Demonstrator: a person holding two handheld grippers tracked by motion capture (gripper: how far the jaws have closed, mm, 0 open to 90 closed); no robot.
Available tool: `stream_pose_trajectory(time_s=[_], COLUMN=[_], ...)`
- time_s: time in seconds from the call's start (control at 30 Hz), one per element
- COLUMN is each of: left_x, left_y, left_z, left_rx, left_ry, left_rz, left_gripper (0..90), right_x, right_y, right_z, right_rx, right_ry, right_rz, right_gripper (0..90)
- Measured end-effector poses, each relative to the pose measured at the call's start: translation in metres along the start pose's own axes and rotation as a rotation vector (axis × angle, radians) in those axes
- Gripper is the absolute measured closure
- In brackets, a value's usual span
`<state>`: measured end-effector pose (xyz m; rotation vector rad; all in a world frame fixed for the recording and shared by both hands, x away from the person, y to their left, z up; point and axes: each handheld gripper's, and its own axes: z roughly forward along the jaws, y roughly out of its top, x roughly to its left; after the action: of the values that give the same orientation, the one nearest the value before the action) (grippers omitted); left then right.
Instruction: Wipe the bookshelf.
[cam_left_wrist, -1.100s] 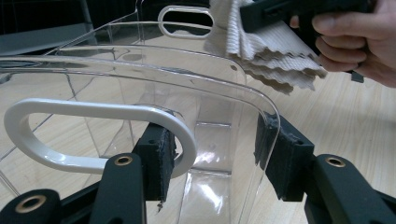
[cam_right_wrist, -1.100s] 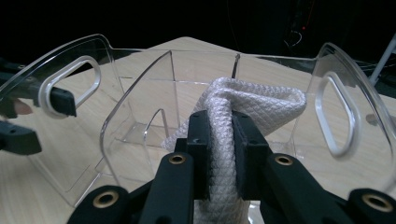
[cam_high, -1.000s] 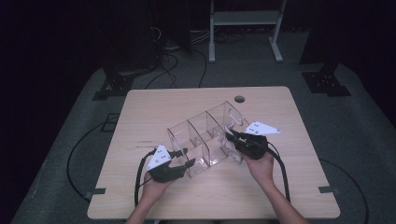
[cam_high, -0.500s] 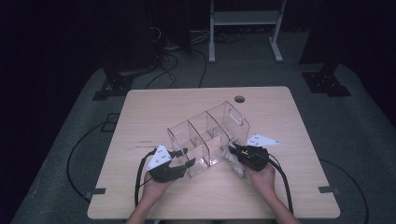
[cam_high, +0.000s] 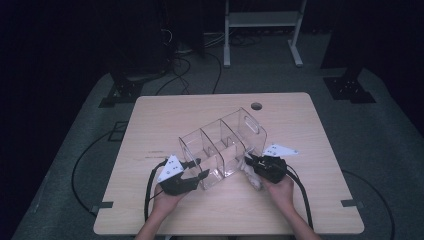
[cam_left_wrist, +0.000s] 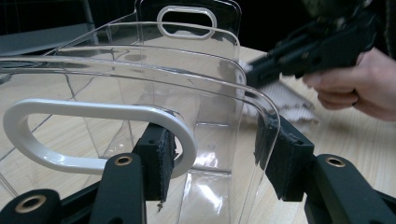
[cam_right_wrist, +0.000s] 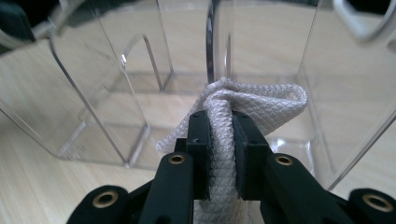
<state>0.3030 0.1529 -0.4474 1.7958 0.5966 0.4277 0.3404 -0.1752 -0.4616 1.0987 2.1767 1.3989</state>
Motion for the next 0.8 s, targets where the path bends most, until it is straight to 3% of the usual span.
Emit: stream_pose_trajectory(time_s=[0.13,0.33,0.43,0.53,0.63,0.8], left_x=[0.000,0.000,0.001,0.002,0.002,0.002], left_y=[0.000,0.001,0.001,0.002,0.001,0.001], left_z=[0.000,0.000,-0.001,-0.004,-0.005,-0.005], left_rx=[-0.001,0.001,-0.004,-0.012,-0.009,-0.008], left_ry=[0.000,0.000,0.003,0.002,-0.005,-0.007], left_rz=[-0.003,-0.004,-0.010,-0.015,-0.011,-0.013], left_gripper=[48.6,48.5,47.2,44.0,46.6,48.4], right_x=[0.000,-0.005,-0.003,0.003,0.013,0.035], right_y=[0.001,-0.019,-0.020,-0.017,-0.015,-0.011], right_z=[0.001,0.016,0.012,0.003,-0.004,0.001], right_rx=[-0.009,0.068,0.046,0.002,-0.029,-0.038], right_ry=[-0.003,-0.002,-0.004,0.000,0.019,0.089], right_rz=[-0.001,0.023,0.023,0.022,0.010,-0.020], right_gripper=[78.0,78.0,78.0,78.0,78.0,78.0])
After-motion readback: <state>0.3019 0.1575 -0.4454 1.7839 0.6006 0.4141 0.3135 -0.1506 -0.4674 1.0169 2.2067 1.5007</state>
